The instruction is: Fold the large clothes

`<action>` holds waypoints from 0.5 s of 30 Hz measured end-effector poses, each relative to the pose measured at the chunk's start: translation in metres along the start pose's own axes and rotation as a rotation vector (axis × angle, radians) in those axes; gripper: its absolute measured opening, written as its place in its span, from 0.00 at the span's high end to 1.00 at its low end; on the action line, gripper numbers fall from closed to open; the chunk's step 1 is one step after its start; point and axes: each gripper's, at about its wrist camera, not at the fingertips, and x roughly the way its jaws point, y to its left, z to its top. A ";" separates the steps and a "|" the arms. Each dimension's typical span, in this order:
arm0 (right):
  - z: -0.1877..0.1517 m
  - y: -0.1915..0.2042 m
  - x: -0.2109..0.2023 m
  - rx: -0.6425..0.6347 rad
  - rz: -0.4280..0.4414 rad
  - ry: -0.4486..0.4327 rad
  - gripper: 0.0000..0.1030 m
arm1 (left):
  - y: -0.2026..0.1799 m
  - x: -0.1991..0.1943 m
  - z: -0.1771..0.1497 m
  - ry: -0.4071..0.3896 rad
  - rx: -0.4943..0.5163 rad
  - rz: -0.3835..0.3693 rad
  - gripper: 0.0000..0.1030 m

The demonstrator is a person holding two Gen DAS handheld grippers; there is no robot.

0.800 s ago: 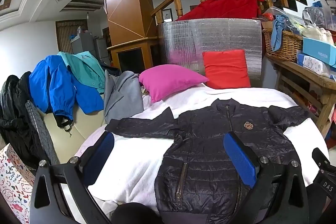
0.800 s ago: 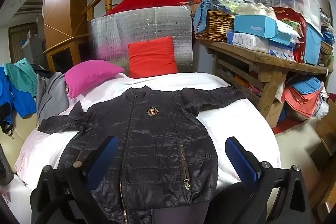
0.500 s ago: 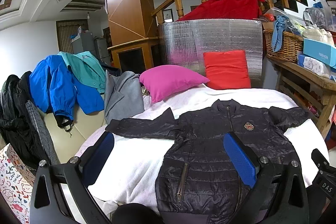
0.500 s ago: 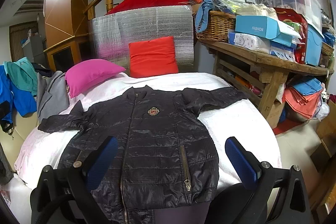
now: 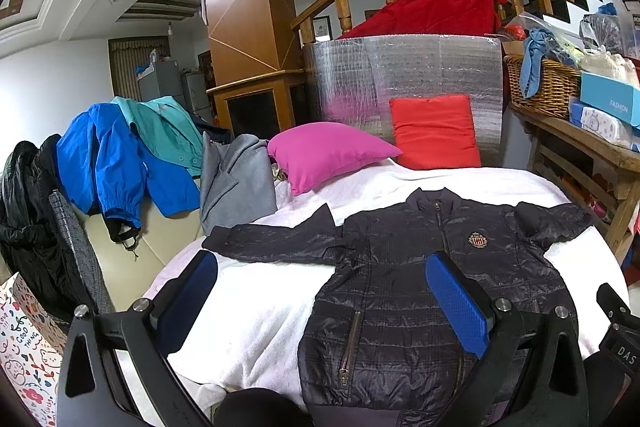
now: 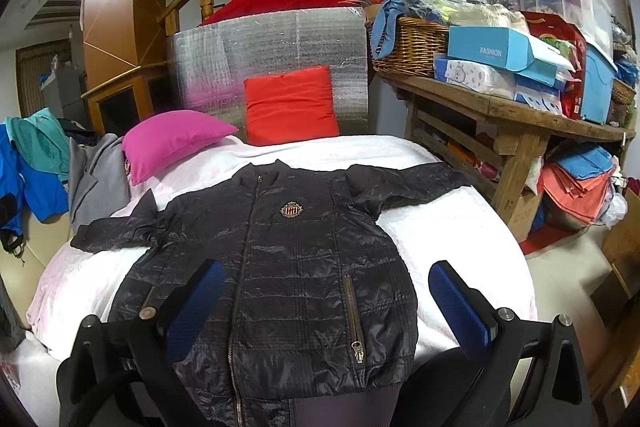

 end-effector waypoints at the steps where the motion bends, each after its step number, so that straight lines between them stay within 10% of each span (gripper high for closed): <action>1: 0.000 0.000 0.001 0.000 0.000 0.001 0.00 | 0.000 0.001 0.000 0.004 -0.001 -0.001 0.00; 15: -0.004 0.001 0.010 -0.003 -0.004 0.017 0.00 | -0.002 0.009 -0.003 -0.001 -0.004 0.001 0.00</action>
